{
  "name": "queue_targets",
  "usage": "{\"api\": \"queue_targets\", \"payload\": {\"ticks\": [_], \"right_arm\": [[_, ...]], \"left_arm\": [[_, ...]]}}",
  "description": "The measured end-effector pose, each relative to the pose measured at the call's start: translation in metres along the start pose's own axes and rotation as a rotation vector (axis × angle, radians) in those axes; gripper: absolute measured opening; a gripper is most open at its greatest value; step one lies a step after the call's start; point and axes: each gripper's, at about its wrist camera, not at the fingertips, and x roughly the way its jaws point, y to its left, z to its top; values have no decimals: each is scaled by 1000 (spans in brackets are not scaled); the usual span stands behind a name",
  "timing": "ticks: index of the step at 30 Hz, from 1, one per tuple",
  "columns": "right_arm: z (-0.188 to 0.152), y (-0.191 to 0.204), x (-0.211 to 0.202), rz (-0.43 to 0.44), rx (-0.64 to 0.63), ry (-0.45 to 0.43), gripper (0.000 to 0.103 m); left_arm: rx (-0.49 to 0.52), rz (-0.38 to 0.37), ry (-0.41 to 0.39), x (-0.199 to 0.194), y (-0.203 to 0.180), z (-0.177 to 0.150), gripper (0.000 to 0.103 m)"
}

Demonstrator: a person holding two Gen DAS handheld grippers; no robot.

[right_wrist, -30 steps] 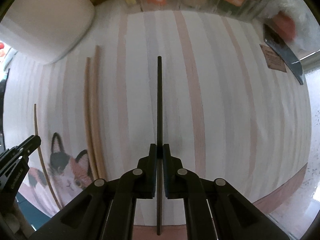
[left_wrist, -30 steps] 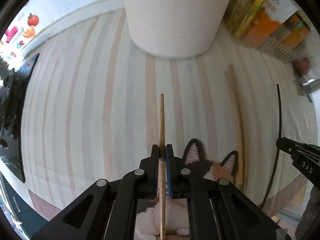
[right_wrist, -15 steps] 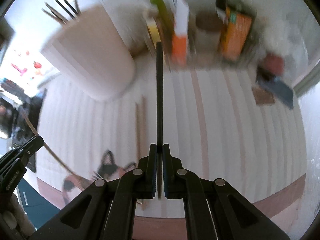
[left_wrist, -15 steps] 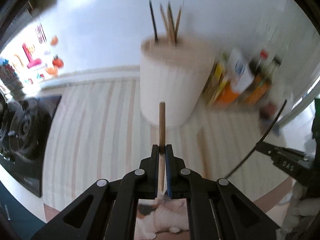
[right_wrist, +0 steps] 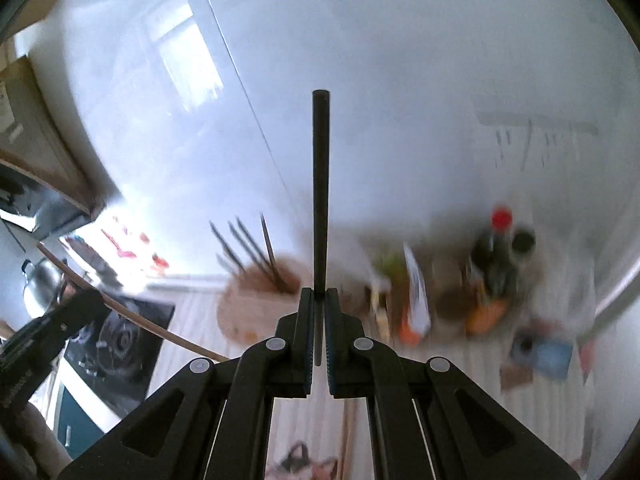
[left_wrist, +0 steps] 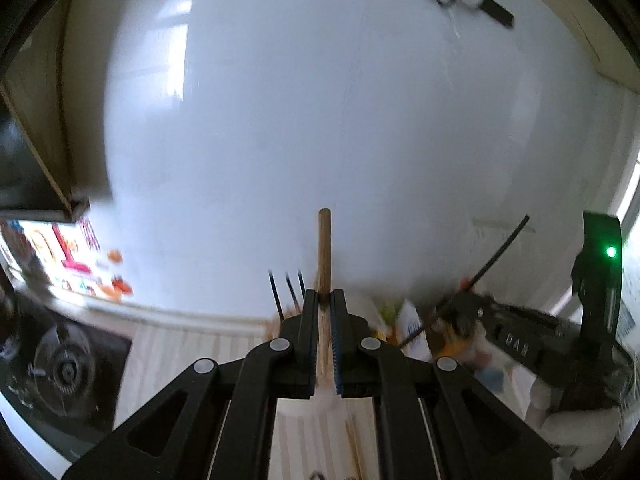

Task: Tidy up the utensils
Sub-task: 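Carry both chopsticks up and lower them into the cream holder, then open both tools and return them to the chopstick row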

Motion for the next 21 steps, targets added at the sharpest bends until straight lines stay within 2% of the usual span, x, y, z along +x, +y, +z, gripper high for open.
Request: {"api": "queue_targets", "payload": {"ticks": [4,10,16,21], "right_arm": [[40,18,10,11,-25,-22,5],[64,29,49,12,-25,-6,5],[67,32,93,22,-15,58,5],[63,35,116,20,-28,113,5]], "left_arm": [[6,46,-6,27,10,22,3],[-4,99,55,77,30,19,3],[-13,113,119,116,40,9,3],[-14,113,163,131,40,4,4]]}}
